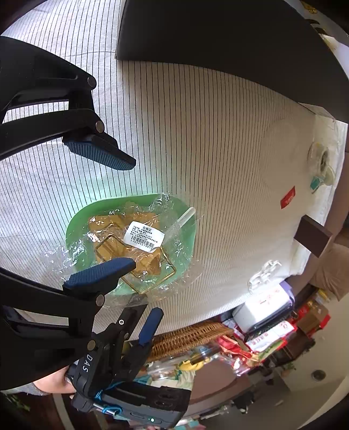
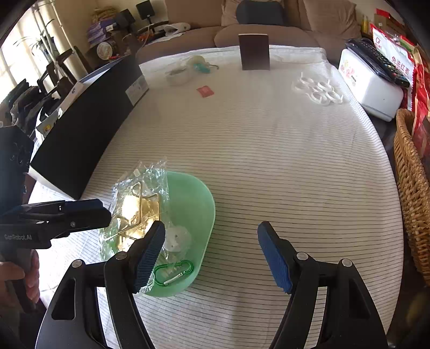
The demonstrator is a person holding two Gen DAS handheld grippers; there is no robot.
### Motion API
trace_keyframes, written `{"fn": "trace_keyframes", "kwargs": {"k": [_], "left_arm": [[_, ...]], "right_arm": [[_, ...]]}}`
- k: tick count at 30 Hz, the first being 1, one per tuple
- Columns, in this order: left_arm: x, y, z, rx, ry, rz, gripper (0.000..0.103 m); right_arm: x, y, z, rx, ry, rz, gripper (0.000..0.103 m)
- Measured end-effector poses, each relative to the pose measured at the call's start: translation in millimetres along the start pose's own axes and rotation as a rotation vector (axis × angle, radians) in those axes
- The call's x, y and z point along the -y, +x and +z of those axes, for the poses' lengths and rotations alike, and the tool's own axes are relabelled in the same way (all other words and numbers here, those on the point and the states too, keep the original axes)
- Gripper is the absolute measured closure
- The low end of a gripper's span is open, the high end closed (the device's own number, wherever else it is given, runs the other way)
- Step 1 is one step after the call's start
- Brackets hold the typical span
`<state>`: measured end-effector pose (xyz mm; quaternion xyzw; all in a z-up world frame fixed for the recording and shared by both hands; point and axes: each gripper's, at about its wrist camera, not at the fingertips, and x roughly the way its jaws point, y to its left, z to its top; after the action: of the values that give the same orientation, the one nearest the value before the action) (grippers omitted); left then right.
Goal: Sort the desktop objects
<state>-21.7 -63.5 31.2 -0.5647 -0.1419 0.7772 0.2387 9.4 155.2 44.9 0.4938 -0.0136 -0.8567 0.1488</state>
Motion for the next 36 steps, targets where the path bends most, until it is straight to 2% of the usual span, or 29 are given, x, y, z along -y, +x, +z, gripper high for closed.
{"fn": "trace_keyframes", "kwargs": {"k": [13, 17, 18, 19, 20, 21, 24, 26, 31, 36], "left_arm": [[5.8, -7.7, -4.8, 0.021, 0.043, 0.035, 0.039], [8.2, -10.4, -12.0, 0.01, 0.065, -0.002, 0.039], [9.2, -8.1, -14.0, -0.001, 0.075, -0.005, 0.041], [10.4, -5.6, -15.3, -0.009, 0.084, -0.006, 0.044], [12.2, -3.2, -16.2, -0.017, 0.091, -0.011, 0.055], [14.9, -1.6, -17.0, -0.02, 0.099, -0.012, 0.058], [21.5, 1.4, -15.2, -0.003, 0.114, 0.02, 0.059], [19.4, 5.0, -10.9, 0.0, 0.082, 0.007, 0.059], [25.5, 21.2, 12.7, 0.007, 0.064, 0.004, 0.059], [28.8, 47.1, 69.7, 0.025, 0.085, 0.013, 0.059]], "right_arm": [[22.9, 0.1, -3.9, 0.013, 0.081, -0.021, 0.029], [39.7, -1.0, -5.0, 0.008, 0.175, 0.088, 0.03], [41.3, 0.3, -5.3, 0.004, 0.187, 0.106, 0.037], [41.7, 2.9, -4.8, -0.006, 0.194, 0.125, 0.051], [41.7, 8.0, -4.8, -0.024, 0.204, 0.151, 0.058], [40.3, 12.8, -4.9, -0.041, 0.209, 0.174, 0.064], [31.0, 25.8, -5.1, -0.082, 0.2, 0.206, 0.077], [27.1, 27.0, -0.5, -0.079, 0.193, 0.211, 0.084], [42.6, 36.3, 26.1, -0.036, 0.23, 0.199, 0.083], [69.4, 54.7, 69.3, 0.002, 0.258, 0.181, 0.084]]}}
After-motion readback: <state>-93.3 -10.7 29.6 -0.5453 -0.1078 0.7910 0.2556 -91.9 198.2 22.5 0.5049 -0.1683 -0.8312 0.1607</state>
